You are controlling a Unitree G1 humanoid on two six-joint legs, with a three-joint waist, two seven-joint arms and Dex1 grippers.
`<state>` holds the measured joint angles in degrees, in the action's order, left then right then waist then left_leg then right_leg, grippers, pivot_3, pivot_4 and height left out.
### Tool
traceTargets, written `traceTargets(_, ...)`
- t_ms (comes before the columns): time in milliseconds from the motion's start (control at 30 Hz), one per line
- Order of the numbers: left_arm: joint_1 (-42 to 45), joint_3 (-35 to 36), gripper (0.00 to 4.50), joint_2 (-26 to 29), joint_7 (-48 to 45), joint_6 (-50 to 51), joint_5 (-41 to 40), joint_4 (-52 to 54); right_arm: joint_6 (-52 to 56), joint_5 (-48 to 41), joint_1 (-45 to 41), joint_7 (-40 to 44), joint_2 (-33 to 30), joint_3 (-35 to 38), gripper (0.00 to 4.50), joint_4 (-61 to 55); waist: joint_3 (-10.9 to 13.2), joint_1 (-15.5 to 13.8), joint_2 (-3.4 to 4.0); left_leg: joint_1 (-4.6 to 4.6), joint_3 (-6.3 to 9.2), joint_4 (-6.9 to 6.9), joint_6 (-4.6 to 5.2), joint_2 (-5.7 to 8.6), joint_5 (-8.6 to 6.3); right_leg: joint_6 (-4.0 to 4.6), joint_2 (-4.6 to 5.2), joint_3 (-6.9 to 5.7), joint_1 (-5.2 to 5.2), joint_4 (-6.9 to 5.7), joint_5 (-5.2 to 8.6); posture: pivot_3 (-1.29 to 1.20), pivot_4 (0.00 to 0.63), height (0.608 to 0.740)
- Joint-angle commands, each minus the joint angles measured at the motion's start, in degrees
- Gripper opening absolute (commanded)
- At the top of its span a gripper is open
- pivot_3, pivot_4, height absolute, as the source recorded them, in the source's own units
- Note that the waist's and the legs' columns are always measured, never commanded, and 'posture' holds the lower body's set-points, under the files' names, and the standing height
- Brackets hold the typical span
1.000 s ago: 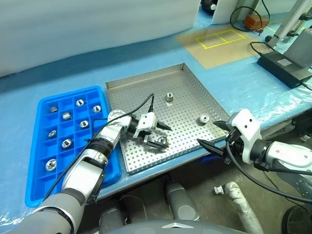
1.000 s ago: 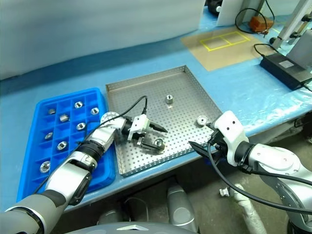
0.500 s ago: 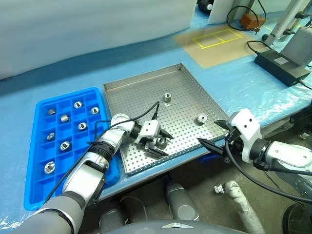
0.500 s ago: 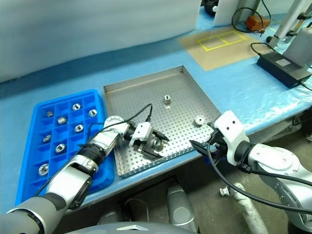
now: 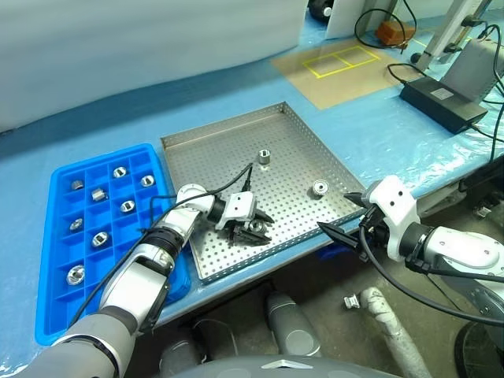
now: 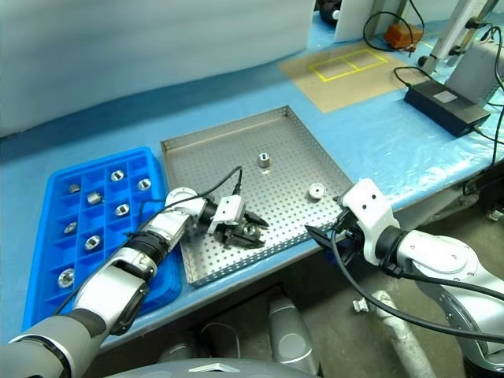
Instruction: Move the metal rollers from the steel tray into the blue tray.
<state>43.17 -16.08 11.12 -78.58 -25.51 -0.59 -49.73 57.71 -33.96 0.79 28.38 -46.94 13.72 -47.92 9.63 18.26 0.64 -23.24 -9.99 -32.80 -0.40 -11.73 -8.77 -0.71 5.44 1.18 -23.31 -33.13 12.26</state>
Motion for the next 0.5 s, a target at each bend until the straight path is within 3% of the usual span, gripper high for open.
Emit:
traceTargets(33,0.31,4.00,1.77,-1.40,1.45,2.99,-5.55,3.96,-1.67,0.18,-1.76,0.35,0.00,-0.77,4.50,0.14,0.08,-0.10,-0.13,-0.05,0.00,0.01,0.00,0.01,0.00,0.00,0.02,0.00,-0.03,0.00,0.00,-0.68,0.150,0.740)
traceTargets(233,1.31,8.87,1.77,0.15,2.34,14.02,-12.70,13.91,-5.09,2.03,-6.90,2.25,0.23,-6.00,4.50,4.81,0.17,-0.67,-0.28,-0.63,0.01,0.04,0.07,0.02,-0.03,0.49,0.05,-0.09,-0.56,-0.07,-0.32,-0.59,0.150,0.740)
traceTargets(500,-4.51,13.29,1.77,10.96,4.02,25.03,-16.60,28.96,-15.03,6.19,-23.72,11.07,4.71,-18.24,4.50,19.90,0.25,-4.39,-0.36,-0.52,0.09,0.19,0.19,-0.26,0.08,0.59,-0.07,-0.50,-0.69,-0.64,-0.40,-0.36,0.150,0.740)
